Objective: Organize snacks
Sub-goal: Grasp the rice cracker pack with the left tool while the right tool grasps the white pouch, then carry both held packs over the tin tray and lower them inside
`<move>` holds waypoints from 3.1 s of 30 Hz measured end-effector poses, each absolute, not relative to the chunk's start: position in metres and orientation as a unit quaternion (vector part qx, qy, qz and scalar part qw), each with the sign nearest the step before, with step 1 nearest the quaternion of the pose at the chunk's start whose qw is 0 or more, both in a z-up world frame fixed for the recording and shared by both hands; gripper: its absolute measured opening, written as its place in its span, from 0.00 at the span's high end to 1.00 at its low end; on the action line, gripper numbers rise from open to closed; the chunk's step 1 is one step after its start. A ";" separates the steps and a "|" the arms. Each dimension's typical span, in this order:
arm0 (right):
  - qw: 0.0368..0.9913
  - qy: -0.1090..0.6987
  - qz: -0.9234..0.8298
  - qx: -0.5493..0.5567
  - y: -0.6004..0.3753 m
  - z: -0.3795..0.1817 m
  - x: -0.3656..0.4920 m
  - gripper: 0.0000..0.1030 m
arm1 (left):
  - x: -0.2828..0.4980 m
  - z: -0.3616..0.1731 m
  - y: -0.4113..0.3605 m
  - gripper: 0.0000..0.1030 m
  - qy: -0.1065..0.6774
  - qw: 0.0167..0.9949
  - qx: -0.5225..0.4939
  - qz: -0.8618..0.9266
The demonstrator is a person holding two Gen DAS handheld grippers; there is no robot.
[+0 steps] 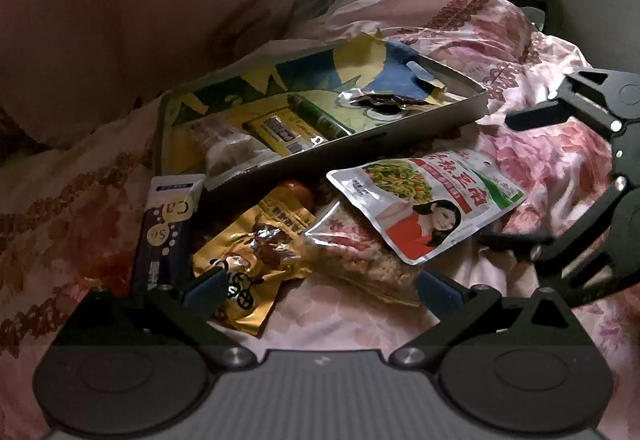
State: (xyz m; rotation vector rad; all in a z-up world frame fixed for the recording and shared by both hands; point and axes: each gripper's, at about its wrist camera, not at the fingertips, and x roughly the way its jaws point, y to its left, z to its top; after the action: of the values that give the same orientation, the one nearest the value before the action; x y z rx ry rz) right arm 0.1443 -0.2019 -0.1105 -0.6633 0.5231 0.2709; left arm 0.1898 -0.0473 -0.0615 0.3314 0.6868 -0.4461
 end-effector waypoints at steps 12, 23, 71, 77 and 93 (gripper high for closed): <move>0.917 0.182 0.062 -0.349 -0.200 -0.110 0.148 0.24 | 0.193 -0.062 -0.058 0.00 0.297 0.904 0.189 -0.241; 0.894 0.195 0.069 -0.397 -0.201 -0.128 0.176 0.76 | 0.205 -0.064 -0.074 0.00 0.284 0.876 0.221 -0.323; 0.941 0.114 0.003 -0.318 -0.216 -0.067 0.140 0.92 | 0.228 0.007 -0.075 0.21 0.276 0.940 0.061 -0.191; 0.954 0.096 -0.023 -0.282 -0.232 -0.060 0.169 0.92 | 0.271 0.016 -0.092 0.21 0.273 0.947 0.047 -0.162; 0.956 0.143 -0.014 -0.256 -0.258 -0.081 0.252 0.91 | 0.366 -0.019 -0.143 0.21 0.322 0.937 0.037 -0.131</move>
State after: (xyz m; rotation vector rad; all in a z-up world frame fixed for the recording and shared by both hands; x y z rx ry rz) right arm 0.2519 -0.2580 -0.0811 -0.5196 0.2910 -0.0285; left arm 0.3658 -0.1433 -0.0190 0.0763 0.6580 -0.2667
